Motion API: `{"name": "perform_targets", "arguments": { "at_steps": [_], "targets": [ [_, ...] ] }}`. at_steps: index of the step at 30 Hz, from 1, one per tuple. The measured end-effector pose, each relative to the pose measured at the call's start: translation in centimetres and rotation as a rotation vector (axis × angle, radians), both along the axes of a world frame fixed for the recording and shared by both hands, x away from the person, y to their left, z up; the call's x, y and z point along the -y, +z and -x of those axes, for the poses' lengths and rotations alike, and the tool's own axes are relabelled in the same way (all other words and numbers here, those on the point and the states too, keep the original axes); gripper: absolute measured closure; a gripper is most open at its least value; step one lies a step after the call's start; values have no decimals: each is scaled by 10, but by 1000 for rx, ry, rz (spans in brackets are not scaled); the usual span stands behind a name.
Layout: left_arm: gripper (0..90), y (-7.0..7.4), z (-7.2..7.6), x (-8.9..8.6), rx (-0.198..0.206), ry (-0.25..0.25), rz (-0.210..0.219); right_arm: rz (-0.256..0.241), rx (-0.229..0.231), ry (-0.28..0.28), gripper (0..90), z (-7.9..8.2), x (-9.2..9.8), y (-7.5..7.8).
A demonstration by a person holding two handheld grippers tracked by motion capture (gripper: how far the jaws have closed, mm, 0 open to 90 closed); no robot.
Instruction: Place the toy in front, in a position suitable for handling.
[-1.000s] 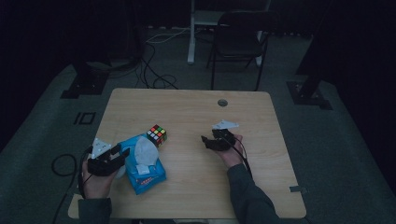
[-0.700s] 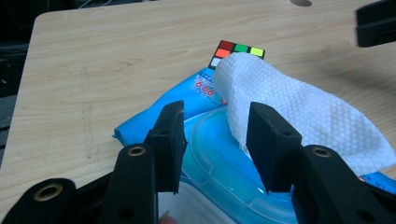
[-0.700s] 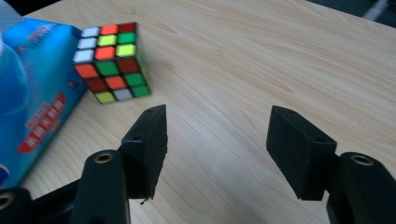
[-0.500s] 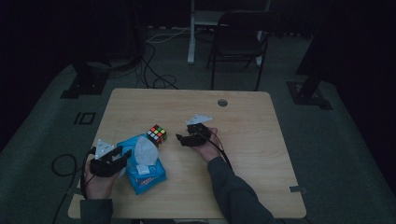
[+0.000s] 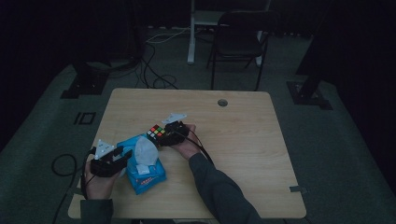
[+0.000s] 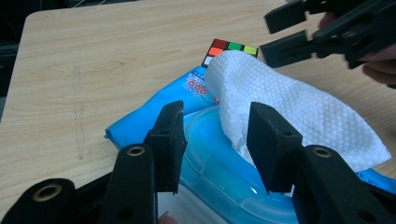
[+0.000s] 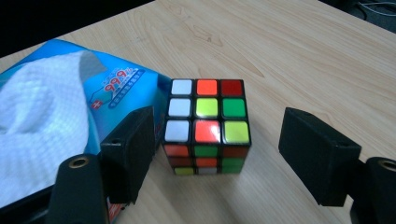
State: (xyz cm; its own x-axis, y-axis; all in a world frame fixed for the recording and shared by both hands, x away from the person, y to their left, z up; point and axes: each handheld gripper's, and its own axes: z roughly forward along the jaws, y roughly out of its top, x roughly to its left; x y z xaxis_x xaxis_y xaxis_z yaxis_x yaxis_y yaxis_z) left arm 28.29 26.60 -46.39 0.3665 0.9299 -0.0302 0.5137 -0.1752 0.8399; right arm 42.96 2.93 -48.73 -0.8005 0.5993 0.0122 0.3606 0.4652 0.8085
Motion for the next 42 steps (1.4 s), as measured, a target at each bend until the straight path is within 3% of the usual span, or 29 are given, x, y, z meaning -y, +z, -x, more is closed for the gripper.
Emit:
{"name": "perform_targets", "arguments": {
  "at_steps": [15,19,21,27,35,40,42],
  "targets": [
    [572,1,4,-5,9,9,15,61,-58,-2,243,-22,-35,-27],
    [572,0,5,-5,4,12,14,102,-69,-2,284,-25,-40,-32],
    [572,0,5,-5,4,11,13,94,-78,0,327,-25,-40,-31],
    [572,0,7,-5,0,15,7,106,-63,10,338,-24,-40,-30],
    [572,-1,6,9,-10,-29,-8,92,-44,6,338,-19,-25,-22],
    [572,-4,4,17,-21,-57,-20,102,-38,-9,338,-14,-1,-15],
    [572,-6,3,19,-27,-60,-16,81,-50,-13,338,-12,13,-12]
  ]
}}
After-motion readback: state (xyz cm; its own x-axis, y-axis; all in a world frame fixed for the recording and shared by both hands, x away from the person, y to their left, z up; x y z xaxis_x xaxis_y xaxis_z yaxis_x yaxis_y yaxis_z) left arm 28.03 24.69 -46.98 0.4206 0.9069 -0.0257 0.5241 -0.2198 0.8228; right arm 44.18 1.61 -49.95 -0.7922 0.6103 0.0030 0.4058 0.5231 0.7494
